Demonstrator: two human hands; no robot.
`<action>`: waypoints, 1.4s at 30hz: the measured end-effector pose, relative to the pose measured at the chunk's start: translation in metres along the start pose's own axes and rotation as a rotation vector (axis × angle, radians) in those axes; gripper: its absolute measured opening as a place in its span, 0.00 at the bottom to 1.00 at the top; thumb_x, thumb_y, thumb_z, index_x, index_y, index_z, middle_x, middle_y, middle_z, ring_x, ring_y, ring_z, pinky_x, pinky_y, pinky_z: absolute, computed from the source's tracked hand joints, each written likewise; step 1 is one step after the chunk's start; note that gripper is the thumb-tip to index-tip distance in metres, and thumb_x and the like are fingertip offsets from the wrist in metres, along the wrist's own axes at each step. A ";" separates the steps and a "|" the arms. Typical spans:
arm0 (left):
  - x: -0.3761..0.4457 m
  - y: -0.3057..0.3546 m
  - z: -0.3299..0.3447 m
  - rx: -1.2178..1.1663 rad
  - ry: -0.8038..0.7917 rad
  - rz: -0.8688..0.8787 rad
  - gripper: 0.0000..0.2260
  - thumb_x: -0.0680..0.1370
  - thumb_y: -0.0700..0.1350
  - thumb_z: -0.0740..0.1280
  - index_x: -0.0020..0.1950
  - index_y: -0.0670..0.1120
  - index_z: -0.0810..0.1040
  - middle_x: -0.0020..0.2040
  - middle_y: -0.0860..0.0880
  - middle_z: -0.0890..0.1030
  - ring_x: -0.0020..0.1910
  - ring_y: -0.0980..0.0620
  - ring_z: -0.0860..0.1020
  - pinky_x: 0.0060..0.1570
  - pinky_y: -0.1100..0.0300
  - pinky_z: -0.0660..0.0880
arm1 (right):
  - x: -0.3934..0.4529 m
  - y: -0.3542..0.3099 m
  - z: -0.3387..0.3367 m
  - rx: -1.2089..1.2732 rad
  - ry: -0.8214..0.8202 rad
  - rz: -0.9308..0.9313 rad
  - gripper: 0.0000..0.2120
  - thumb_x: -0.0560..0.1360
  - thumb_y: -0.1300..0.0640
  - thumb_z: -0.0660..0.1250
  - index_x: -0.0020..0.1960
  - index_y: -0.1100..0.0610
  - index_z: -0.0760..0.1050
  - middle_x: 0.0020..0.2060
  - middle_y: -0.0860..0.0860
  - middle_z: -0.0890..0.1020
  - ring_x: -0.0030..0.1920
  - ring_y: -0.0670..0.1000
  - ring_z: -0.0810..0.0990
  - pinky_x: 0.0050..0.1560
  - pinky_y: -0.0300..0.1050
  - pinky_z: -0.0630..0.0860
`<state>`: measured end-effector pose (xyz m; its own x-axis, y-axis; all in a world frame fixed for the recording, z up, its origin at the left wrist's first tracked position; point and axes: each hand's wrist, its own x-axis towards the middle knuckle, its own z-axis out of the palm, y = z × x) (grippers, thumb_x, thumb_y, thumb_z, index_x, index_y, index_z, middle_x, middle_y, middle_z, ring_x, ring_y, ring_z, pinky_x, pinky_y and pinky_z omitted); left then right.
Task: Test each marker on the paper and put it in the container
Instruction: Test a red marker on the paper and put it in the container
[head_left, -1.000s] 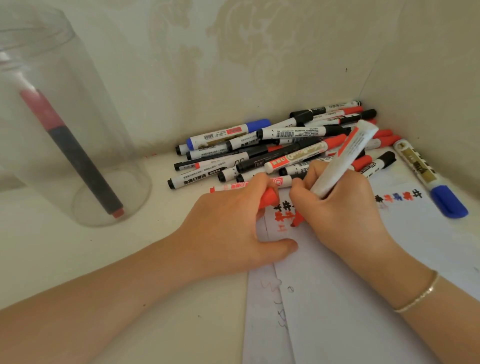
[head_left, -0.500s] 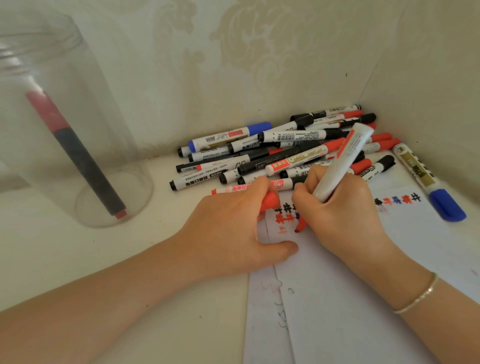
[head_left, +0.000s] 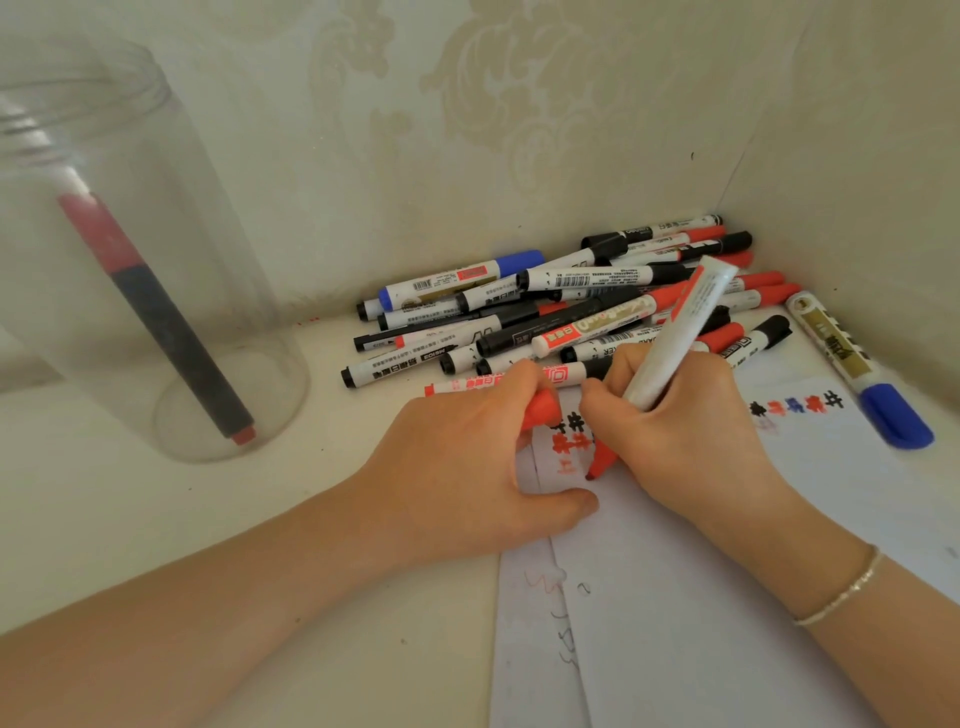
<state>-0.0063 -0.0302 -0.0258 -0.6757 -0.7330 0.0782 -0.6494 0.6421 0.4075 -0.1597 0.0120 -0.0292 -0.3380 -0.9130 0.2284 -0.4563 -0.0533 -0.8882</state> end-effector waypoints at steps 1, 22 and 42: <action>0.000 0.000 0.000 0.001 -0.002 -0.004 0.24 0.65 0.68 0.66 0.52 0.59 0.62 0.33 0.61 0.69 0.36 0.63 0.72 0.35 0.70 0.65 | 0.000 0.000 0.000 0.010 0.007 0.008 0.17 0.71 0.67 0.67 0.28 0.66 0.63 0.21 0.55 0.67 0.22 0.46 0.63 0.23 0.35 0.62; 0.003 -0.012 0.001 -0.477 0.115 0.031 0.07 0.79 0.50 0.57 0.51 0.52 0.73 0.33 0.59 0.73 0.34 0.60 0.71 0.33 0.67 0.65 | 0.006 0.001 -0.014 0.647 0.096 0.113 0.12 0.68 0.49 0.69 0.34 0.57 0.78 0.27 0.58 0.78 0.23 0.51 0.74 0.31 0.46 0.71; 0.004 -0.014 0.002 -0.511 0.050 0.156 0.09 0.77 0.49 0.61 0.56 0.54 0.76 0.48 0.56 0.80 0.48 0.55 0.79 0.50 0.52 0.75 | 0.005 0.002 -0.007 0.685 -0.284 0.051 0.19 0.64 0.47 0.75 0.38 0.64 0.80 0.32 0.62 0.79 0.30 0.57 0.78 0.32 0.46 0.76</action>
<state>-0.0005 -0.0411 -0.0332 -0.7252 -0.6554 0.2109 -0.2820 0.5622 0.7775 -0.1681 0.0105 -0.0265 -0.0764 -0.9856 0.1512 0.2007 -0.1637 -0.9659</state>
